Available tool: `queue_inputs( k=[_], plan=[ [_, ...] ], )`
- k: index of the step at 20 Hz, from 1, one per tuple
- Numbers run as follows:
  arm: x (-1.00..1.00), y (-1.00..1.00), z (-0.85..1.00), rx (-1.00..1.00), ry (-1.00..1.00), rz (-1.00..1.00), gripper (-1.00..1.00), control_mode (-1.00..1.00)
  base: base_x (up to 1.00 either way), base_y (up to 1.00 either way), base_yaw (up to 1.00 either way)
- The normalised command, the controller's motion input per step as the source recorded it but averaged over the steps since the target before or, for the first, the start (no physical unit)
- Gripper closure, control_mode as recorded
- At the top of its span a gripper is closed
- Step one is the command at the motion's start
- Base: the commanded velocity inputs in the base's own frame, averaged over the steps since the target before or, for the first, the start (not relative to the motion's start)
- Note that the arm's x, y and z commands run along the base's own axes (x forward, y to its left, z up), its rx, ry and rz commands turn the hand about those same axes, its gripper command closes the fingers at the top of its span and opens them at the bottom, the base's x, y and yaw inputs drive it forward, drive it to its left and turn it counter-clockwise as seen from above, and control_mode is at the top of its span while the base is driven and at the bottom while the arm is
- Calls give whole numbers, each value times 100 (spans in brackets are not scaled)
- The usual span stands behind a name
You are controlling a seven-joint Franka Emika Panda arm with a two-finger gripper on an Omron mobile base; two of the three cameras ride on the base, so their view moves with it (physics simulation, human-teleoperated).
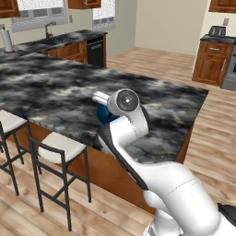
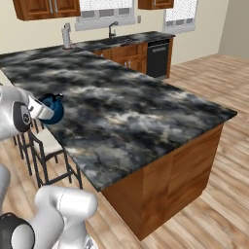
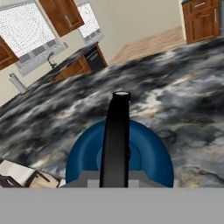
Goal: The kettle is done boiling. Turn off the stove, then wait for 300 timesteps before moving the kettle to the dining table.
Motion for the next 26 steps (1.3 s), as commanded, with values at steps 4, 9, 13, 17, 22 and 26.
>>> queue_inputs(
  k=[4, 9, 13, 17, 22, 26],
  plan=[
    [44, 0, -13, 0, 0, -4, 100, -100, 0, 0, 0],
    [45, 0, -26, 0, 0, -3, 100, -100, 0, 0, 0],
    [36, 0, -24, 0, 0, 0, 100, -100, 0, 0, 0],
    [32, 0, -26, 0, 0, 0, 100, -100, 0, 0, 0],
    [31, 0, -27, 0, 0, 0, 100, -100, 0, 0, 0],
    [27, 0, -28, 0, 0, 0, 100, -100, 0, 0, 0]
  ],
)
